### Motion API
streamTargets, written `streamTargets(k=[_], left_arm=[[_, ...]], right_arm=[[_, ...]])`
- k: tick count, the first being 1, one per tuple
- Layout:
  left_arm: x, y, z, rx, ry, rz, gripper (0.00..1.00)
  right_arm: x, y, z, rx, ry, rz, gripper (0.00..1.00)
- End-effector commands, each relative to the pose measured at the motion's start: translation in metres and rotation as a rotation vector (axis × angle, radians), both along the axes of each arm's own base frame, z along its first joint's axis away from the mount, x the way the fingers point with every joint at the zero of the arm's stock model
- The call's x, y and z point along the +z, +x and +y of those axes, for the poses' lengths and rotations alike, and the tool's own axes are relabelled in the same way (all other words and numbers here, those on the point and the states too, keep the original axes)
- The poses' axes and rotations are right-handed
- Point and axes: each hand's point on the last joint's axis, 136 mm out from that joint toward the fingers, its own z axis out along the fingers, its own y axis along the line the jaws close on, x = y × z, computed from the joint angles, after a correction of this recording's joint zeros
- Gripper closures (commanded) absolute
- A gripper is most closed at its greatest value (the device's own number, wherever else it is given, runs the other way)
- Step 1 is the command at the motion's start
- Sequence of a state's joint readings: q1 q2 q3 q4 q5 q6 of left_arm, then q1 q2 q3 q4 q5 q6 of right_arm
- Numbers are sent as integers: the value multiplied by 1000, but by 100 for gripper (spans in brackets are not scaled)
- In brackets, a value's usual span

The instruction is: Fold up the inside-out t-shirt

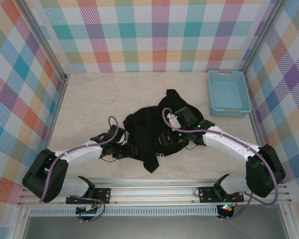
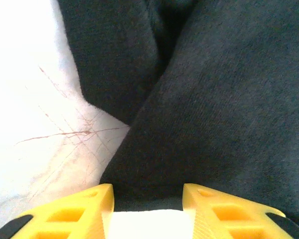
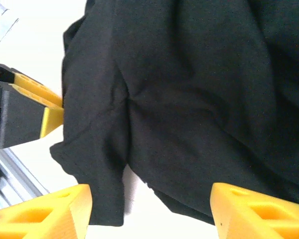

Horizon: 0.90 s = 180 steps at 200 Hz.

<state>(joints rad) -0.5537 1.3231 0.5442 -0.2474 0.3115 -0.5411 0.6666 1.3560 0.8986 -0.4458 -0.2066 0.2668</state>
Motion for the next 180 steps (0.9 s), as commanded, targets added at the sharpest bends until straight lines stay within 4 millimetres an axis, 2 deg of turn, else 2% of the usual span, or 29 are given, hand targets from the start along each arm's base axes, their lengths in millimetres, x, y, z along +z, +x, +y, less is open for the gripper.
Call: streamTargets(k=[1,25,52,81,100,110,132,153,168,180], left_arm=[[-1,0,-4,-23,-34,-7,66],[3,-1,-5,-26,-46,-13,81],[11,1,9,-13,19,-62,100],[31,9,38,61,141,-158,100],[37,9,43,78,152,-184,100],[32,6,41,59,147,-162,88],[20,3,32,20,128,-110,73],[16,4,23,-6,86,-106,58],[13,5,21,-17,87,-108,52],[8,5,21,-25,97,-102,50]], right_arm=[[19,10,-2,10,-19,-72,35],[18,10,-3,12,-32,-70,35],[19,11,-4,8,-36,-76,36],[20,13,-3,11,-37,-78,36],[19,13,-3,11,-40,-79,35],[18,14,-2,11,-39,-77,35],[15,15,1,17,-32,-68,35],[14,15,4,24,-29,-57,35],[15,16,4,23,-28,-59,35],[15,16,4,22,-26,-61,35]])
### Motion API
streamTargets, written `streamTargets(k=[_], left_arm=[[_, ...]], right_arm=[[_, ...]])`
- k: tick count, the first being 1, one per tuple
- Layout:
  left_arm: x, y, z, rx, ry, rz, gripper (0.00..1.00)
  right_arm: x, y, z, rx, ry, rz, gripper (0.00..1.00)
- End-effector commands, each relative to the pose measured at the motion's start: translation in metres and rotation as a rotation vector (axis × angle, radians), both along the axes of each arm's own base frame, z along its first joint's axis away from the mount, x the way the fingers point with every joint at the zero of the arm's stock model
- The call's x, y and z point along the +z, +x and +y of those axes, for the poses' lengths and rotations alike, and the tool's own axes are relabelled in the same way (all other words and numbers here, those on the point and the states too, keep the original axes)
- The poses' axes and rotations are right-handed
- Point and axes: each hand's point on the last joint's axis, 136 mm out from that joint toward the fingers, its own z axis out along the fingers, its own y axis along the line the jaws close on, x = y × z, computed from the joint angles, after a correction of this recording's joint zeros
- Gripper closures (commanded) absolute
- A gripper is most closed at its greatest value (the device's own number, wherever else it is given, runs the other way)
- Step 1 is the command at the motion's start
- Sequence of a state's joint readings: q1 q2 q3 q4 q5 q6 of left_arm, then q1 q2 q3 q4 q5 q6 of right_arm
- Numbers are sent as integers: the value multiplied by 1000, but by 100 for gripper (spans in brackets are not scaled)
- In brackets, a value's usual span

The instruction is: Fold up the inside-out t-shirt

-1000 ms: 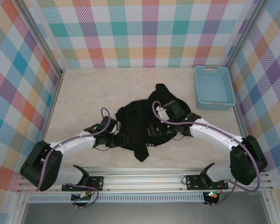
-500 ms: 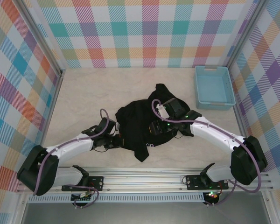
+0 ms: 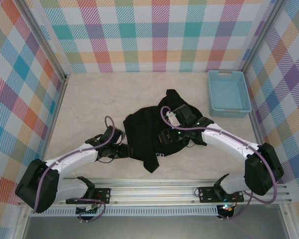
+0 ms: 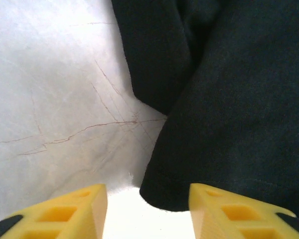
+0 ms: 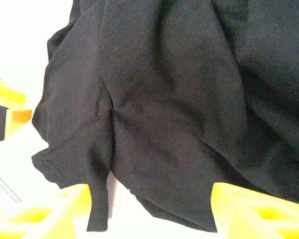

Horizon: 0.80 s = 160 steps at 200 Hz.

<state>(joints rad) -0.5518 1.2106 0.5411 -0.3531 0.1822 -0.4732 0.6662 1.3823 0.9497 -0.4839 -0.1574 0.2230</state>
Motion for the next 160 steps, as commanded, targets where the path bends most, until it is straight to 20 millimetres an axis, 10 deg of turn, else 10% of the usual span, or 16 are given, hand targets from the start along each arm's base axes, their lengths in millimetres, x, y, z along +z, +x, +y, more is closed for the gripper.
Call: streamTargets(k=[1,35,75,104,129,160], left_arm=[[-3,4,-4,-28,-16,-6,50],[-2,8,-20,-61,-88,-27,58],[14,12,-33,-87,-171,-54,100],[20,12,-11,-1,-78,-51,100],[28,8,0,5,-23,-65,58],[56,-7,-37,-154,-118,-199,44]], right_arm=[[12,5,6,14,25,-22,35],[20,-11,25,116,128,10,39],[26,-55,72,388,139,-138,40],[14,-66,97,475,104,-173,44],[7,-56,94,405,76,-174,46],[17,-33,65,256,108,-163,46]])
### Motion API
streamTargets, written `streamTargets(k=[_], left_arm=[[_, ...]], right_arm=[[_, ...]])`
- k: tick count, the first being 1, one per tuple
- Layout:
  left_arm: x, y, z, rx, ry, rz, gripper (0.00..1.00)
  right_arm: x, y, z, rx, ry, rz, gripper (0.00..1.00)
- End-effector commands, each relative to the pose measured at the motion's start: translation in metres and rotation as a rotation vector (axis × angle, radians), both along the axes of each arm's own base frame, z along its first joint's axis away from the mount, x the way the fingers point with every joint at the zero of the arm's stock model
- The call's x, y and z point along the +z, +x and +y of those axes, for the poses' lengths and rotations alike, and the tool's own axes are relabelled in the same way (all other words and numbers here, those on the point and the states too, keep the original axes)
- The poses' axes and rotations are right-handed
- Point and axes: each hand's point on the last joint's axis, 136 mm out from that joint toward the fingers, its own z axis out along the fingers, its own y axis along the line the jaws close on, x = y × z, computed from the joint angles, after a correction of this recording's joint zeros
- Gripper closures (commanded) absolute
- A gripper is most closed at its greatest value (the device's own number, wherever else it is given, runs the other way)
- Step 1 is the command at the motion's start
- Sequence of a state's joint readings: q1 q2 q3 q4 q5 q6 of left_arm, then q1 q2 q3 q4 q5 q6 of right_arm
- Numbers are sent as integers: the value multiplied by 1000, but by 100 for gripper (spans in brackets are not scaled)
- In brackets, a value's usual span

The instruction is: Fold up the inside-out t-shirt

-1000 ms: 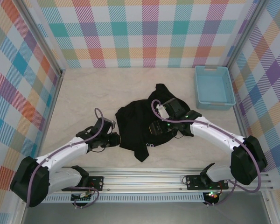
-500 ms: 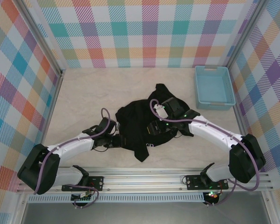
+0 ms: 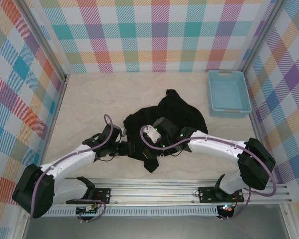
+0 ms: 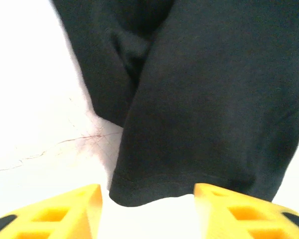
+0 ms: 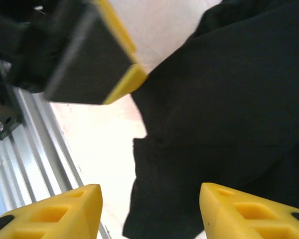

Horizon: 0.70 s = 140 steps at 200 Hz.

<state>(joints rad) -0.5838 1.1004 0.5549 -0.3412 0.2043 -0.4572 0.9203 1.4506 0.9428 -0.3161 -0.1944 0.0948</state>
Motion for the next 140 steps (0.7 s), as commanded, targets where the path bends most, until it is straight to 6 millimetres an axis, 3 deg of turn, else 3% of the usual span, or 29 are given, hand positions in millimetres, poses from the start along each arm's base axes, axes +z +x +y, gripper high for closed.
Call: streamTargets(k=[1,39,74,101,140], left_arm=[[22,-10,-22,-102,-32,-94,44],[14,-20,-50,-237,20,-70,46],[1,-21,-61,-288,71,-52,49],[0,-23,-73,-324,33,-36,62],[-2,-23,-76,-341,37,-28,83]], right_arm=[[19,24,-18,-122,60,-29,46],[26,45,-54,-254,77,-26,46],[33,48,-66,-287,93,-27,45],[29,47,-68,-292,84,-21,46],[28,49,-69,-296,74,-25,45]])
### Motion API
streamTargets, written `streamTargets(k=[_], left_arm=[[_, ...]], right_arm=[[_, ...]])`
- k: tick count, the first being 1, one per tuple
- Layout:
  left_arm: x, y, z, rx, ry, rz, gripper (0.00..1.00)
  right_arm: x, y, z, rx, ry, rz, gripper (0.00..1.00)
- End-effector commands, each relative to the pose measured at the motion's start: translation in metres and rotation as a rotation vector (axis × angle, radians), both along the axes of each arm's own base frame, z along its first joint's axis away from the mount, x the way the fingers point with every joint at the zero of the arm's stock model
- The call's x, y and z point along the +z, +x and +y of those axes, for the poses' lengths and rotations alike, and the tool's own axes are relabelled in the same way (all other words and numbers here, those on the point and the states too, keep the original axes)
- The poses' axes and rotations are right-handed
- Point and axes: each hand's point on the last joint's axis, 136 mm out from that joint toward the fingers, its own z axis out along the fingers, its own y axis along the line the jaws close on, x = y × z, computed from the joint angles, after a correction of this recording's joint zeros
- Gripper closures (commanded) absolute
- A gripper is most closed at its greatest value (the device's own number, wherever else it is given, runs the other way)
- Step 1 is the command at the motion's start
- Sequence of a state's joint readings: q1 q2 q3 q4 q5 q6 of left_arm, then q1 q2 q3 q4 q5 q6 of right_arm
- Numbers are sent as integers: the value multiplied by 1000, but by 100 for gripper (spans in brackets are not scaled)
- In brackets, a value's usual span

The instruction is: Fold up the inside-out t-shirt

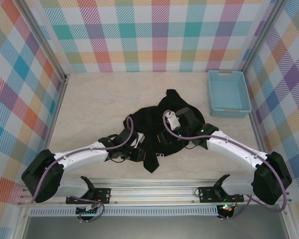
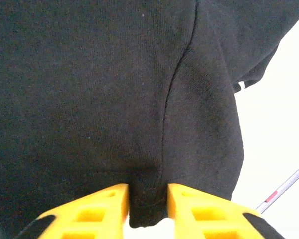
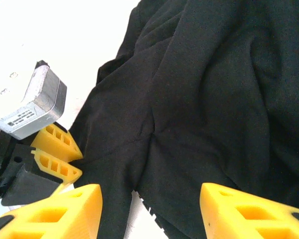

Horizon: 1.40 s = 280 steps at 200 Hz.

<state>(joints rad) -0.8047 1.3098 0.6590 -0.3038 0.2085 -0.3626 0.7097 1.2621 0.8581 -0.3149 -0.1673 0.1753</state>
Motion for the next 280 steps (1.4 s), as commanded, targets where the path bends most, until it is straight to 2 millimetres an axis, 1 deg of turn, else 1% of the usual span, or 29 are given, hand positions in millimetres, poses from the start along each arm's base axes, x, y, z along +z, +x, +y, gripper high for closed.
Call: streamTargets(k=[1,17,25,38,46,54,74,87,104,115,130,138,146,159,173,195,213,231,244,251,253,254,256,267,271,280], left_arm=[[11,3,-13,-41,-35,-30,83],[20,6,-12,-45,-33,-50,92],[26,7,-8,-39,-18,-68,96],[38,9,7,-17,32,-110,100],[51,14,21,20,71,-162,100],[68,21,35,73,89,-216,100],[111,37,66,231,53,-331,100],[132,46,83,314,38,-378,100],[152,53,105,390,70,-424,100],[164,57,117,418,91,-450,100],[178,62,127,441,100,-478,100],[183,64,129,446,100,-486,100],[186,66,129,444,94,-488,100],[189,68,127,439,82,-484,100],[191,70,124,430,73,-477,100],[191,71,120,418,62,-474,100],[189,72,117,413,50,-468,100],[186,72,116,411,52,-460,100],[185,72,116,409,53,-458,100],[185,71,116,410,52,-458,100],[185,72,116,410,52,-460,100],[185,72,116,409,52,-460,100],[185,72,116,410,53,-460,100],[185,72,118,420,60,-465,100],[186,72,120,426,64,-470,100],[187,73,124,443,78,-477,100]], right_arm=[[-3,-2,-4,-9,-6,11,46],[-3,-1,-7,-19,-19,9,46],[-3,1,-11,-33,-32,7,46],[0,6,-23,-78,-51,6,45],[4,12,-36,-138,-57,10,45],[9,19,-53,-217,-62,16,43],[16,35,-100,-415,-82,14,38],[12,39,-127,-516,-128,19,36],[1,43,-153,-616,-154,67,33],[-9,46,-164,-668,-148,108,33],[-22,53,-173,-717,-126,155,32],[-27,57,-172,-720,-111,171,32],[-31,60,-166,-709,-88,188,32],[-39,62,-148,-642,-30,236,32],[-46,60,-131,-580,23,303,31],[-65,50,-113,-533,77,399,28],[-80,41,-106,-521,90,462,28],[-87,32,-95,-495,110,501,28],[-89,27,-89,-478,119,516,30],[-88,26,-86,-470,130,518,35],[-88,26,-85,-468,136,521,37],[-88,25,-84,-465,142,522,40],[-88,26,-84,-462,145,521,42],[-85,27,-82,-458,164,515,63],[-84,28,-83,-461,161,504,71],[-79,31,-90,-480,131,464,86]])
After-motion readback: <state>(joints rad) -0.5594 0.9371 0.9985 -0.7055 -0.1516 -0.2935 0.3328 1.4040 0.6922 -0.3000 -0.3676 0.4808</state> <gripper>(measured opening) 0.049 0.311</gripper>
